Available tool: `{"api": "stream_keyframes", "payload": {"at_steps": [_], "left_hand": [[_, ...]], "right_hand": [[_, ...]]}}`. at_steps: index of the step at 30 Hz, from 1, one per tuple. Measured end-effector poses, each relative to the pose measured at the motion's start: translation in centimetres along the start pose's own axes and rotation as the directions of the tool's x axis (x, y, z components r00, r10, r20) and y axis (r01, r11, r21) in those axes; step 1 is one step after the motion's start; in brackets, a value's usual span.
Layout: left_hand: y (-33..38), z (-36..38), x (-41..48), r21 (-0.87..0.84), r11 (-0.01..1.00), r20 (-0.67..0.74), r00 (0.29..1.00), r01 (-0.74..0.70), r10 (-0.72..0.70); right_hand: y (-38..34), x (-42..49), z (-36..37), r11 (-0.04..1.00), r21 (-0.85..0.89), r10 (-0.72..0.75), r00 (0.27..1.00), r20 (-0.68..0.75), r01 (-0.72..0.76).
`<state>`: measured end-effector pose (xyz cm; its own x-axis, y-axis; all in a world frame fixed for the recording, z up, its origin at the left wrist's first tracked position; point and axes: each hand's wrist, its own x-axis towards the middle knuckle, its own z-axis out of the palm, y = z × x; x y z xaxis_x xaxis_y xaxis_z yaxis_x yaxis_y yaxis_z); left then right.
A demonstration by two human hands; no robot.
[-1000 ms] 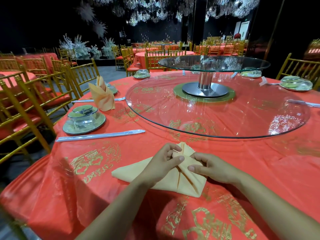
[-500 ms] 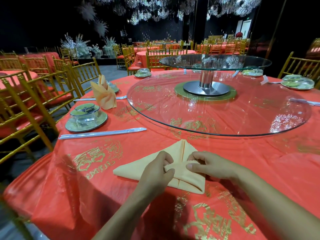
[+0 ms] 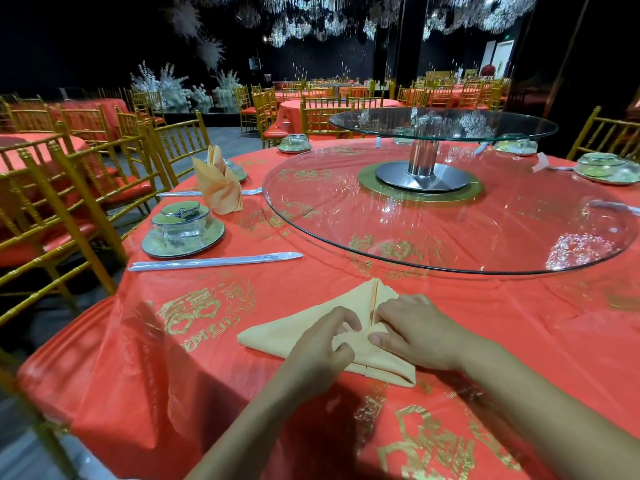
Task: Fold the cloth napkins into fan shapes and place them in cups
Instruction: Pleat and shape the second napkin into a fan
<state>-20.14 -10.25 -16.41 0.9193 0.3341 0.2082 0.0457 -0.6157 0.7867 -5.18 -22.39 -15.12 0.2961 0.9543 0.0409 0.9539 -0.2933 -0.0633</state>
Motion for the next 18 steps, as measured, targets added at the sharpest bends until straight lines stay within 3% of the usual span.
{"api": "stream_keyframes", "payload": {"at_steps": [2, 5, 7, 10, 12, 15, 18], "left_hand": [[-0.1, -0.1, 0.1, 0.031, 0.999, 0.016, 1.0, -0.018, 0.017], [-0.6, 0.5, -0.2, 0.258, 0.965, -0.005, 0.999, -0.044, 0.047], [-0.8, 1.0, -0.4, 0.515, 0.837, -0.095, 0.958, -0.185, 0.27], [-0.9, 1.5, -1.3, 0.683, 0.614, 0.039, 0.86, -0.394, 0.509], [-1.0, 1.4, -2.0, 0.694, 0.57, 0.127, 0.854, -0.44, 0.504], [-1.6, 1.6, -2.8, 0.668, 0.606, 0.169, 0.881, -0.432, 0.443], [-1.5, 1.9, -3.2, 0.67, 0.598, 0.198, 0.882, -0.44, 0.428]], "right_hand": [[0.0, -0.1, 0.3, 0.998, -0.051, -0.021, 1.0, 0.002, 0.021], [-0.1, -0.2, 0.5, 0.998, -0.046, -0.036, 0.999, -0.02, 0.035], [-0.1, -0.3, 0.7, 0.997, -0.063, -0.038, 0.999, -0.018, 0.037], [0.1, -0.2, 1.2, 0.997, -0.074, -0.032, 0.999, -0.025, 0.03], [0.3, -0.3, 1.5, 1.0, -0.006, 0.002, 0.997, -0.071, -0.002], [0.9, -1.1, 1.4, 0.995, 0.086, 0.06, 0.982, -0.182, -0.045], [1.8, -1.5, 0.9, 0.996, 0.065, 0.073, 0.981, -0.179, -0.063]]}}
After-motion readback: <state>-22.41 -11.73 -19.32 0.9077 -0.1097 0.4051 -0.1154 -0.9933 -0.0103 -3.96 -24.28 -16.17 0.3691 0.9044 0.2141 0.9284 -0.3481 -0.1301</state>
